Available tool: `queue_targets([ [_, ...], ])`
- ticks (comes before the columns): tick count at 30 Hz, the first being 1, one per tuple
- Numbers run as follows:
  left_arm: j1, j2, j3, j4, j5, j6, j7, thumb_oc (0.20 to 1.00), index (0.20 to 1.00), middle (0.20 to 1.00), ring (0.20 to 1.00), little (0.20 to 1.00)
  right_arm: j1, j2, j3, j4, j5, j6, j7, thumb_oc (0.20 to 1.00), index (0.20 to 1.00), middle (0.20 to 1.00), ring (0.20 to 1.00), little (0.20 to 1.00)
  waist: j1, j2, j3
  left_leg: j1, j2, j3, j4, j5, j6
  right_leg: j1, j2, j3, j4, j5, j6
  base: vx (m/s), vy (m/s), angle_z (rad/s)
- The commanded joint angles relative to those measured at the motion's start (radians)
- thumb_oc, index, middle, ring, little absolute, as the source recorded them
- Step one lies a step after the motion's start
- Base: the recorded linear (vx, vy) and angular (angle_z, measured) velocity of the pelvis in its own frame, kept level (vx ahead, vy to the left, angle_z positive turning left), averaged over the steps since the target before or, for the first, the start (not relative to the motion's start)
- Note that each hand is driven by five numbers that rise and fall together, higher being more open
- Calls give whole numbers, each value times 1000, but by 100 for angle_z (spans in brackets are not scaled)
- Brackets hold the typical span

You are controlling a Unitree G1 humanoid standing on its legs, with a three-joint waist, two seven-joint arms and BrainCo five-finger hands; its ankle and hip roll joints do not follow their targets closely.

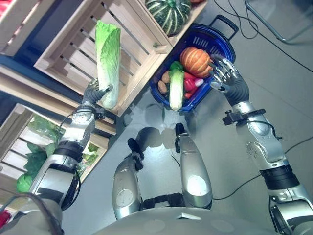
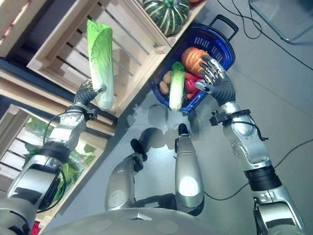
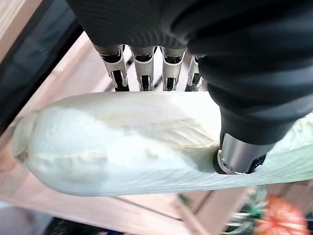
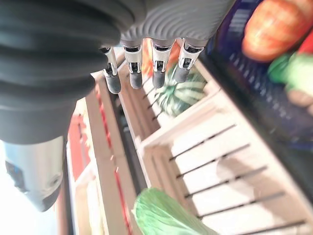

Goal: Pick up fruits and vegetables into the basket

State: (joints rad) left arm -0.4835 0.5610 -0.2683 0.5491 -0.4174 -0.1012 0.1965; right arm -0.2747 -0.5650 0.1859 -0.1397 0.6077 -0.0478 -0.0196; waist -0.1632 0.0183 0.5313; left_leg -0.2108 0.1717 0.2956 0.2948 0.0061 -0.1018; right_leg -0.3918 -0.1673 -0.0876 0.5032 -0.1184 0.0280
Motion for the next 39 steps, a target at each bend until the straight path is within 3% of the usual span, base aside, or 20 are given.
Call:
queue_targets([
  [1,32,38,39,-119,95,-101,28,200,200,200,200,200,-38,57,36,-57,39,-10,-52,1000,1000,1000,1000,1000,18,-12,-112,20,-39,8,82,-127,48,125,-46,-40,-133,9,39,112,-68,15],
  [8,74,31,15,-293,246,-117,50,200,200,200,200,200,-71,154,91,-51,146,-3,-122,1000,1000,1000,1000,1000,78,-17,-189,121,-66,-22,10,-131,57,267,-49,-77,-232,32,64,111,-56,19],
  [17,71,5,-81,-412,394,-31,43,200,200,200,200,200,-136,239,191,14,162,8,-278,1000,1000,1000,1000,1000,135,-40,-291,206,-72,-32,-26,-154,69,369,-54,-105,-295,50,90,95,-46,12],
  [31,0,-24,-216,-452,567,73,6,200,200,200,200,200,-197,322,252,108,300,72,-367,1000,1000,1000,1000,1000,154,-55,-342,281,-78,-33,-81,-169,78,430,-54,-114,-339,61,112,19,-10,4],
  [39,-34,-29,-265,-477,683,71,-8,200,200,200,200,200,-210,353,296,146,393,124,-382,1000,1000,1000,1000,1000,157,-57,-349,295,-80,-32,-90,-173,82,439,-57,-113,-347,64,117,-1,0,0],
])
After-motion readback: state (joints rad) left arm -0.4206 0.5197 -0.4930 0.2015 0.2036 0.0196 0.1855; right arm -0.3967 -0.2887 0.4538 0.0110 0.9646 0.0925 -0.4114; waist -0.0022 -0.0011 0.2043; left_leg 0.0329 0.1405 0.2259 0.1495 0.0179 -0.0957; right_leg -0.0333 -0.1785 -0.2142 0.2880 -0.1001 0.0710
